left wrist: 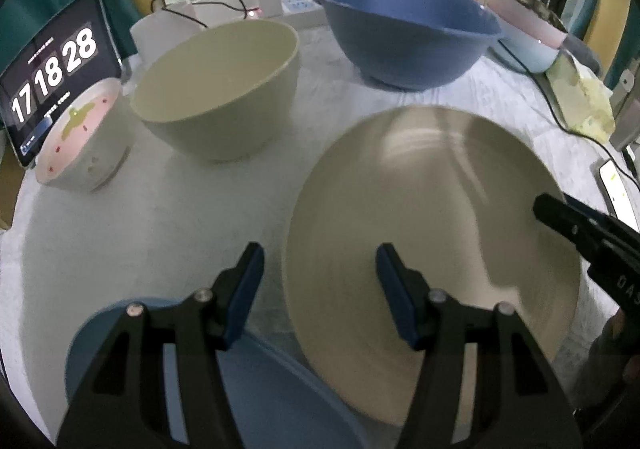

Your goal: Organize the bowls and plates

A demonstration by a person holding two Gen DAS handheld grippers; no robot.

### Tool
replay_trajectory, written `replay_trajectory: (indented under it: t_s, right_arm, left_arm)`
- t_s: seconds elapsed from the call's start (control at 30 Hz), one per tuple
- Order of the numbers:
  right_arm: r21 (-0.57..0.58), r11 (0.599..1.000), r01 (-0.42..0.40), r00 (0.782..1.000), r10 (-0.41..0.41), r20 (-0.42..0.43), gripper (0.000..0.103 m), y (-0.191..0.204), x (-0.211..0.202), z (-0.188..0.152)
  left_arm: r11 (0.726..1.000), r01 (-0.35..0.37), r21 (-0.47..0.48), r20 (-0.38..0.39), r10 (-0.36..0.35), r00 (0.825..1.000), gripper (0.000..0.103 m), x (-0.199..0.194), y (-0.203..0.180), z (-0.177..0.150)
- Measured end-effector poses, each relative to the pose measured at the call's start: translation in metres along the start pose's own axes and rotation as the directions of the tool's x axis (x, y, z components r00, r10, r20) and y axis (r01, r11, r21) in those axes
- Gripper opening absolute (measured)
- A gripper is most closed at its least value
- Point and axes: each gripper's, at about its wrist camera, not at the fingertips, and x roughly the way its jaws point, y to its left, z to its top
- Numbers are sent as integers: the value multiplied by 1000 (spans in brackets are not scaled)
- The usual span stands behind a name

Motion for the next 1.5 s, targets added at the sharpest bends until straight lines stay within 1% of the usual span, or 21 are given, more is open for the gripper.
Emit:
replay_trajectory:
  t_s: [0.03,0.07,0.1,0.2,0.23,0.33,0.47,0.8,1.23,1.5]
  right_arm:
    - [-1,1000,0,1000,0,1,35,-1,1,-1]
    - [-2,1000,1,1000,-1,1,32,-1,1,-1]
    - [-3,1000,1,1000,-1,-2,31,-1,2,-2]
    - [-7,1000,1,1000,-1,-11,18,0,4,-4]
    - [-11,1000,8,1000,-8,-8,18,1,4,-4]
    - [-8,1000,10,1000,-10,-4,17,0,3,-3]
    - [-7,1000,27,1000,-27,6,17,-3,1,-1]
    - [-5,999,37,999,-37,32,17,-4,-15,0]
    - [-26,998,50,995,-48,92,17,12,-44,-4]
    - [-55,997,51,992,-44,120,17,30,-59,-11]
  left_arm:
    - [1000,2,1,-4,-2,1000,59,1,0,0]
    - [1000,3,3,-2,-3,1000,55,1,-1,0]
    - [1000,7,9,1,-7,1000,48,0,-2,0]
    - [1000,-1,21,7,0,1000,42,-1,-6,0]
    - [1000,-3,16,7,3,1000,38,-1,-5,0]
    - [1000,-2,16,10,2,1000,34,-2,-3,-1]
    - [999,13,31,22,-14,1000,34,-5,-5,-3]
    - [999,20,45,68,-23,997,34,-22,-9,-4]
    - [999,22,49,149,-29,988,34,-60,-7,-18]
    - [999,28,25,186,-33,982,34,-80,6,-29]
